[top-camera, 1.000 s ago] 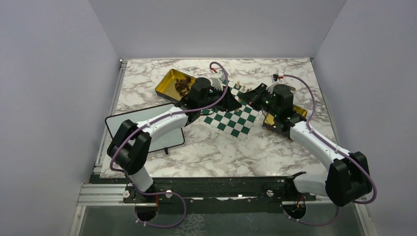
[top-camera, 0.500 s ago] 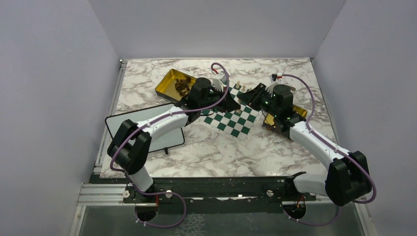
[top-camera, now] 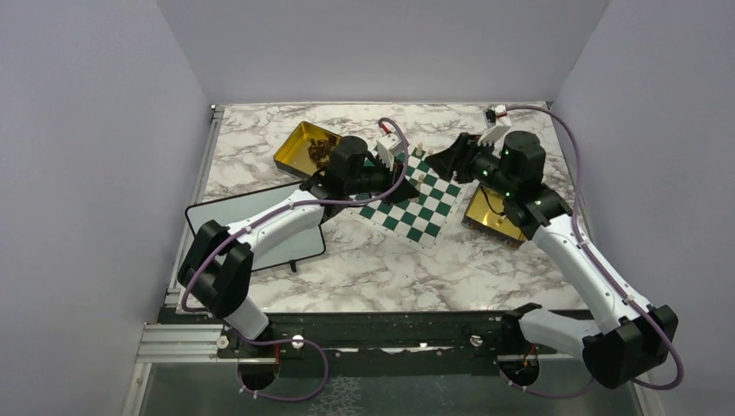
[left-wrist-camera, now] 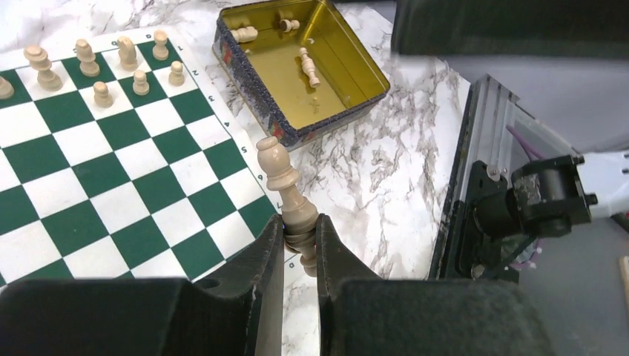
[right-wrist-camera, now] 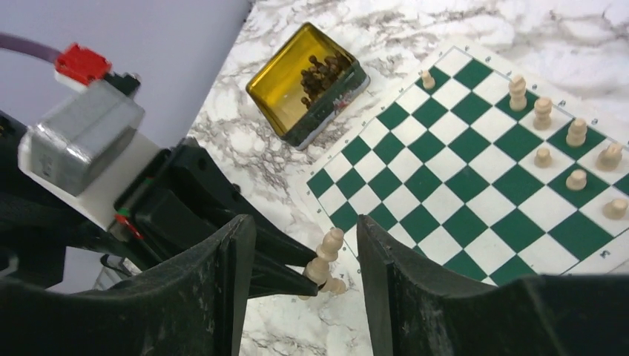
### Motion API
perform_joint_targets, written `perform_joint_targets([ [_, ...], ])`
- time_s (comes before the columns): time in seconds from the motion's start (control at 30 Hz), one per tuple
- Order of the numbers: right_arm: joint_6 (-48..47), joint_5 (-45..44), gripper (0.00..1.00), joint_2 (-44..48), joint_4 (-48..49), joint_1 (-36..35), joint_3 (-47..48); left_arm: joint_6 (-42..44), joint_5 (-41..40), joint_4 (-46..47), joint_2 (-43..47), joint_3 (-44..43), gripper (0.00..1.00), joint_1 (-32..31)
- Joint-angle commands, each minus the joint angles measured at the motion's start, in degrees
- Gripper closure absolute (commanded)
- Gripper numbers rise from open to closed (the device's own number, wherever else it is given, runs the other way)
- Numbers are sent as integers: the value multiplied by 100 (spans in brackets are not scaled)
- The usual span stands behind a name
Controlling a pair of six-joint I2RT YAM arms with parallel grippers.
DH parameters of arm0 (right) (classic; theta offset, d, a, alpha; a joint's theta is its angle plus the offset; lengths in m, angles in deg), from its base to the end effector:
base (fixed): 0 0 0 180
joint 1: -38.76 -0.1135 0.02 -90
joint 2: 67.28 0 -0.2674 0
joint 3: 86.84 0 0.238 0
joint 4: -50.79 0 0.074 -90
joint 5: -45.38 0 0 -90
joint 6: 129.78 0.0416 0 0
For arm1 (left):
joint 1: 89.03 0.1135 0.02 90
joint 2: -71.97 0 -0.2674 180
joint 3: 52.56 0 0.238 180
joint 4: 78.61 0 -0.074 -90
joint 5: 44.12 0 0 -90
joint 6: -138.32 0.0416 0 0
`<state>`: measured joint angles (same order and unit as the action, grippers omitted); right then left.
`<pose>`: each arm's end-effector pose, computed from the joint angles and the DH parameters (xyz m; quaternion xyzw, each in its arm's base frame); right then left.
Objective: Set up the chess pieces on the board
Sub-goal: Pick up the chess piece from the storage box.
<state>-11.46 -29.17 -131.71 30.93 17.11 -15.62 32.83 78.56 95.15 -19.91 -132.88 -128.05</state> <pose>0.2302 0.1033 0.3570 -0.0383 0.7794 0.3558 0.5143 0.2700 -0.2477 0.2997 0.3204 0.7253 -0.4610 0.3985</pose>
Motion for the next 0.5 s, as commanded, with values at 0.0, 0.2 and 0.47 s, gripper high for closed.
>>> perform_joint_targets([
  [0.0, -896, 395, 45, -7, -1280, 92, 711, 695, 447, 316, 448, 365, 94, -9],
  [0.2, -1564, 1656, 46, -427, -2018, 221, 1147, 1179, 657, 397, 599, 616, 95, -11],
  [0.47, -1370, 2454, 52, -1158, -2177, 279, 1270, 1521, 804, 596, 614, 812, 95, -12],
])
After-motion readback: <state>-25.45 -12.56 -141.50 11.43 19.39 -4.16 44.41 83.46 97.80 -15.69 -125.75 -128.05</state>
